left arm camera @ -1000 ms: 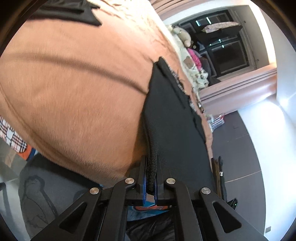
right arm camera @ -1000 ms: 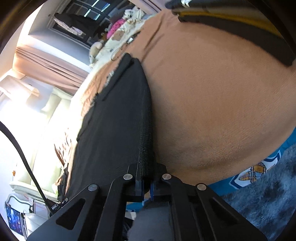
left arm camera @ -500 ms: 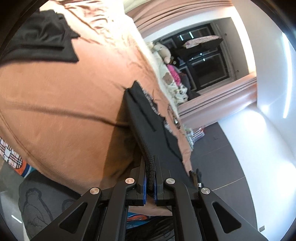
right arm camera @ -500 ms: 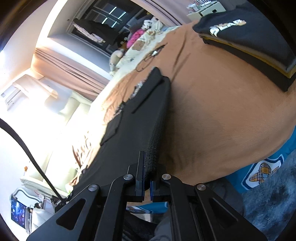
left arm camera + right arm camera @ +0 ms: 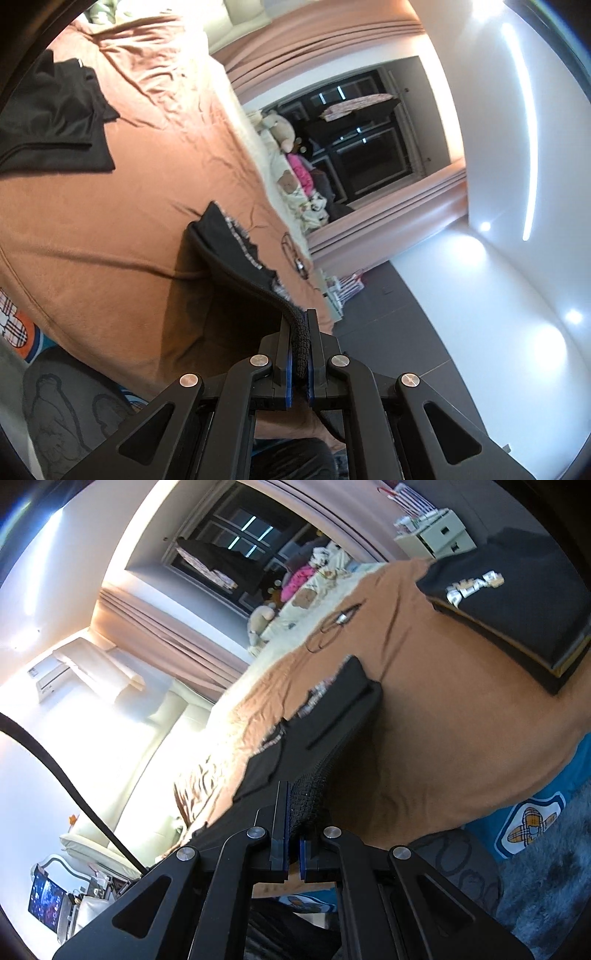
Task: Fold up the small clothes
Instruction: 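Lift the hem with both grippers and fold it over toward the collar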
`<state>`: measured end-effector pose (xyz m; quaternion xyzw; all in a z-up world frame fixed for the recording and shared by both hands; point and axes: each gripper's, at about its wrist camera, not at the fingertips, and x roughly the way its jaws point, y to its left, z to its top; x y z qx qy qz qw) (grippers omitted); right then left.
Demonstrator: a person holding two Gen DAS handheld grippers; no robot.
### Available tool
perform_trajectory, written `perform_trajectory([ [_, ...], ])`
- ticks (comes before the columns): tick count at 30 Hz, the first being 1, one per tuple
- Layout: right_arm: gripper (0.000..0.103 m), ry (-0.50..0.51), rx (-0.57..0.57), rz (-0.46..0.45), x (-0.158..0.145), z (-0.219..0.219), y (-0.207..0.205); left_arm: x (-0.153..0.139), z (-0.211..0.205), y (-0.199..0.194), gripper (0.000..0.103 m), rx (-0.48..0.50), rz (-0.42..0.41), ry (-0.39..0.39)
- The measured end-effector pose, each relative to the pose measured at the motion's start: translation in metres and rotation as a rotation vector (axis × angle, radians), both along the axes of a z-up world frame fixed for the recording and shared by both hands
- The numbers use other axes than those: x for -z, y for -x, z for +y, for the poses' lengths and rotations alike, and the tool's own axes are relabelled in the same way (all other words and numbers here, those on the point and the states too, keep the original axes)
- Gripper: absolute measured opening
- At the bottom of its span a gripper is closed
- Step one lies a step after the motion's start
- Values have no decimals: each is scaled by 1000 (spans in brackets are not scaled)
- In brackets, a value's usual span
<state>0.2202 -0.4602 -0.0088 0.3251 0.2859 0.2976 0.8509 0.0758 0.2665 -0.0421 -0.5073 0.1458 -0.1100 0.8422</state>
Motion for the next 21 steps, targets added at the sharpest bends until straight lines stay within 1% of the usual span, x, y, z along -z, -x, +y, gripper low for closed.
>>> perform_trajectory([
  [4, 0, -5, 0, -36, -6, 2, 7, -18, -2, 10, 4, 1, -43, -12],
  [12, 0, -10, -13, -112, -14, 6, 22, -45, -3, 38, 4, -11, -120, -19],
  [18, 0, -22, -19, -146, -5, 2, 26, -61, -5, 48, 4, -8, -149, -28],
  [21, 0, -18, -20, -152, 2, 4, 17, -67, -8, 49, 4, -5, -151, -41],
])
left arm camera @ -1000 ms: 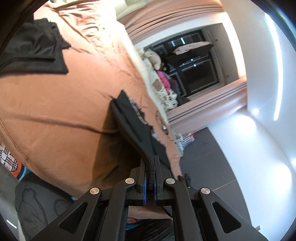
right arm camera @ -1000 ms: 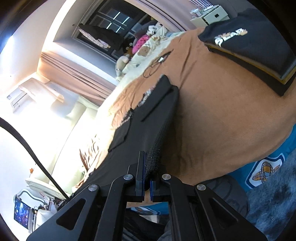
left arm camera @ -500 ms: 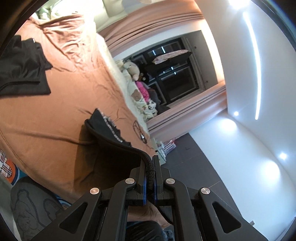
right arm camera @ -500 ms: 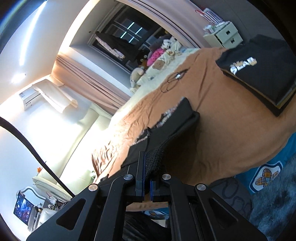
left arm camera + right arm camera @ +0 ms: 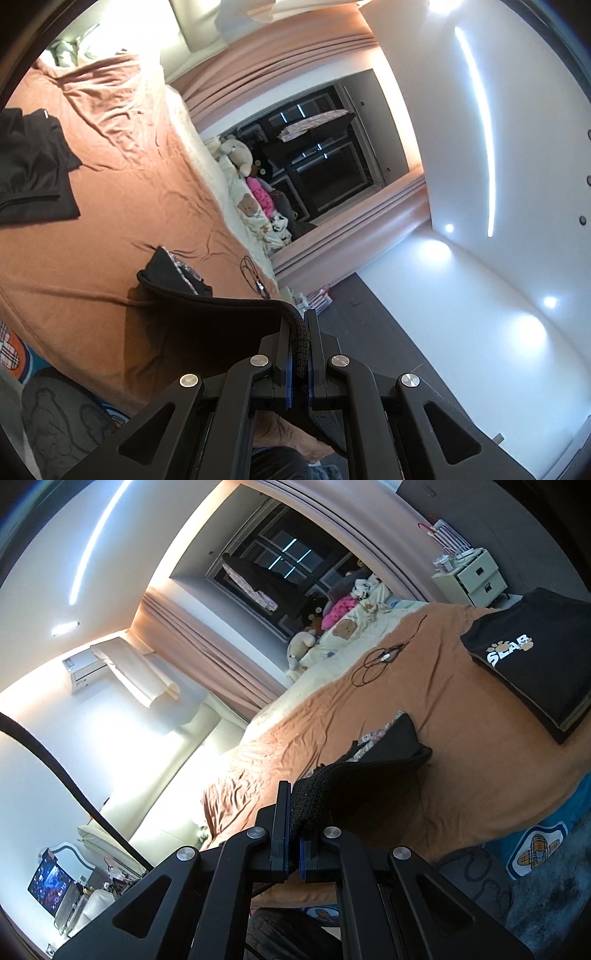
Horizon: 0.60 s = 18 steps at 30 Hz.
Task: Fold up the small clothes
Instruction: 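Lift the hem with both grippers and fold it over toward the collar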
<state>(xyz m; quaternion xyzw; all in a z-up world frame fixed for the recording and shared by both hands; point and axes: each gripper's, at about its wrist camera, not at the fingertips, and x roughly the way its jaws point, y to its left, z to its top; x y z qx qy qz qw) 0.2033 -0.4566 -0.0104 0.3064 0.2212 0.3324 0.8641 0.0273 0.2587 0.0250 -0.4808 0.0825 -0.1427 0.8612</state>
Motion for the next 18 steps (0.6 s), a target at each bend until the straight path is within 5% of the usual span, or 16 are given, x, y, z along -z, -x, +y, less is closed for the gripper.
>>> perform_trajectory([
  [18, 0, 27, 7, 67, 13, 20, -115, 6, 14, -94, 4, -10, 130, -37],
])
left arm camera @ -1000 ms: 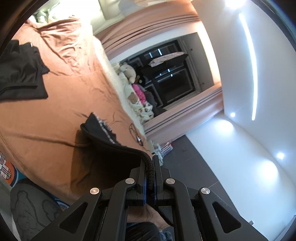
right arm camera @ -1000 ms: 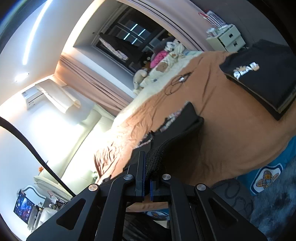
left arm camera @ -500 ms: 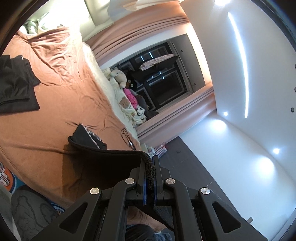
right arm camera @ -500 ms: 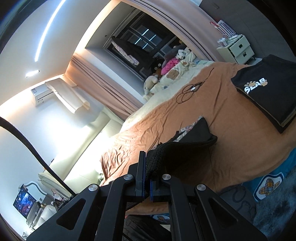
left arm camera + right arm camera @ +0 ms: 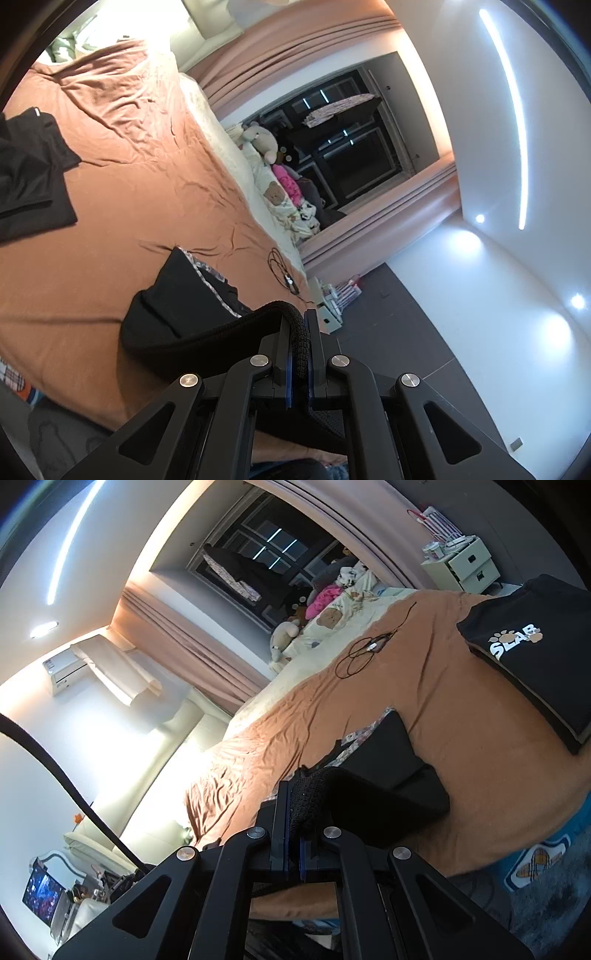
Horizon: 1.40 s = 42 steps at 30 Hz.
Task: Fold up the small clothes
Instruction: 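Lift the hem with both grippers and fold it over toward the collar, then lower the hem onto the collar and open both grippers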
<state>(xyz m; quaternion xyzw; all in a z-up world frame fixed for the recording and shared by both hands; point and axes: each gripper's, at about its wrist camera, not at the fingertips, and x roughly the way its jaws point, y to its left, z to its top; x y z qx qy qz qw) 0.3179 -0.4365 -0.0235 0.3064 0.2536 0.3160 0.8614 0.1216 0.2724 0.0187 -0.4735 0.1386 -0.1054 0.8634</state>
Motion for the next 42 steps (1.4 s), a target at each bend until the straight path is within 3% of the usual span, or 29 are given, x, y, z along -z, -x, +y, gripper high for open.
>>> perform_trajectory([
  [13, 0, 40, 10, 51, -14, 33, -84, -5, 16, -108, 5, -16, 101, -61],
  [23, 0, 112, 36, 123, -18, 65, -134, 26, 36, -185, 5, -39, 220, -74],
  [42, 0, 299, 64, 238, -29, 139, -214, 95, 56, -286, 5, -60, 435, -125],
])
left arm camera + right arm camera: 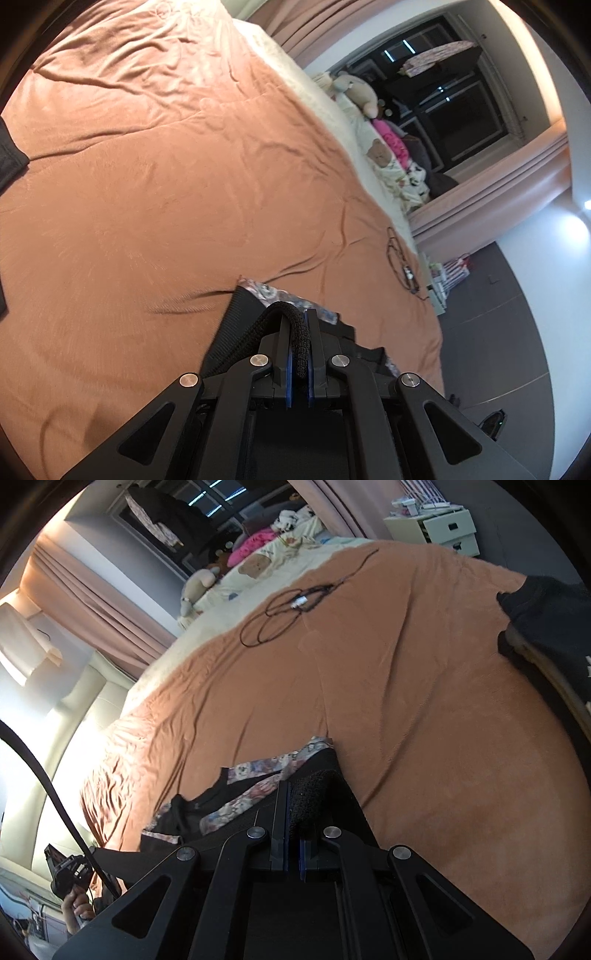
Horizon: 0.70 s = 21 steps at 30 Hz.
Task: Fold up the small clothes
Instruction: 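Lower the hem onto the collar and open both grippers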
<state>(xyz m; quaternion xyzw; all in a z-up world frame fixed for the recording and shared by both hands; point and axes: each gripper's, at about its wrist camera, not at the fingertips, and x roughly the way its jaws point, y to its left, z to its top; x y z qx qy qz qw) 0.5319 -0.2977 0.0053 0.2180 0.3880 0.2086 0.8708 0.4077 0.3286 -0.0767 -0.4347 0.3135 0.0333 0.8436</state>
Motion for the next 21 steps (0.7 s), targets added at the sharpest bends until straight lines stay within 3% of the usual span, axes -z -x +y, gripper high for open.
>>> perform_trajectory([
  [12, 0, 62, 4, 69, 6, 15, -31, 47, 9, -45, 5, -4, 132, -41],
  [16, 1, 84, -7, 102, 9, 19, -43, 56, 6, -59, 6, 9, 212, -85],
  [19, 6, 110, -16, 104, 4, 19, -43, 54, 3, -64, 22, 42, 237, -136],
  [20, 10, 126, -20, 100, 1, 19, -42, 52, 2, -64, 39, 47, 238, -153],
  [21, 26, 142, -21, 93, -1, 21, -42, 47, 1, -62, 53, 51, 235, -178],
])
